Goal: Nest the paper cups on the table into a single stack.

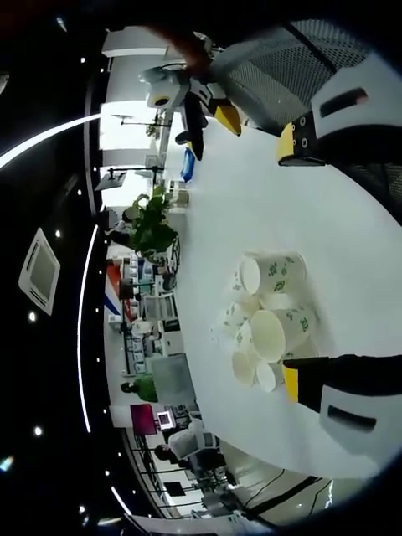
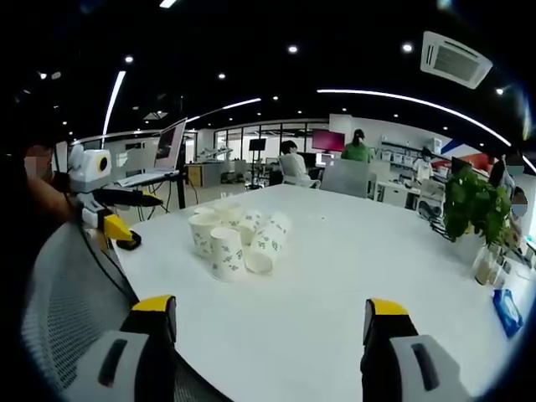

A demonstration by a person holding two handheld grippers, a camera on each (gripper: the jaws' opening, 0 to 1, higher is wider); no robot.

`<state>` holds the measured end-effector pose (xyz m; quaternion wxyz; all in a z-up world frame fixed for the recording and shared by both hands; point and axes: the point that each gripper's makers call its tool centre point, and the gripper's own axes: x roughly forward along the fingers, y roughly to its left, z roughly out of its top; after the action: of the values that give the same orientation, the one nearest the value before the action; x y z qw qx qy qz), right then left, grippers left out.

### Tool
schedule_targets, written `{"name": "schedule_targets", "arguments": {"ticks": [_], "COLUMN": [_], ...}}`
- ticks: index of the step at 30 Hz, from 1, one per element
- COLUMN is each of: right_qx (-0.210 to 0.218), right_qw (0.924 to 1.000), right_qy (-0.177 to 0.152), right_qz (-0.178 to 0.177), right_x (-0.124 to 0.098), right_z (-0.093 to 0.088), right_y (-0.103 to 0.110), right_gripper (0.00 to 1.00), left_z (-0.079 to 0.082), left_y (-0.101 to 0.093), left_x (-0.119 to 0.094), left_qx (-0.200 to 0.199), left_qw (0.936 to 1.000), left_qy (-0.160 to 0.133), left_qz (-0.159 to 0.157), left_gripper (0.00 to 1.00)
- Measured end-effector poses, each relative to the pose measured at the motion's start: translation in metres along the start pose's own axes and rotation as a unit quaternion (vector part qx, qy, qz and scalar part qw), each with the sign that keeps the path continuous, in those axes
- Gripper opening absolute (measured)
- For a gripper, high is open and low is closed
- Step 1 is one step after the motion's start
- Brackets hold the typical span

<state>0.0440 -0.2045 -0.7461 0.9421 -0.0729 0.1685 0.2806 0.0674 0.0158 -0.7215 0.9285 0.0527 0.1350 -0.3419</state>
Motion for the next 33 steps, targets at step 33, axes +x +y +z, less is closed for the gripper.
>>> {"name": "schedule_targets", "arguments": {"ticks": [33], "right_qx": [0.003], "right_qw": [1.0000], "right_qy": [0.003], "right_qz": [0.000], "right_x": [0.000], "right_z": [-0.001], "right_y": [-0.001], "right_gripper": [0.89], "left_z": [0.022], "left_y": [-0.010], "left_x": [0.032], "left_qx": [0.020], "left_qw": [0.9991], "left_qy": [0.001], "left_qz": [-0.036], "left_gripper": [0.87]}}
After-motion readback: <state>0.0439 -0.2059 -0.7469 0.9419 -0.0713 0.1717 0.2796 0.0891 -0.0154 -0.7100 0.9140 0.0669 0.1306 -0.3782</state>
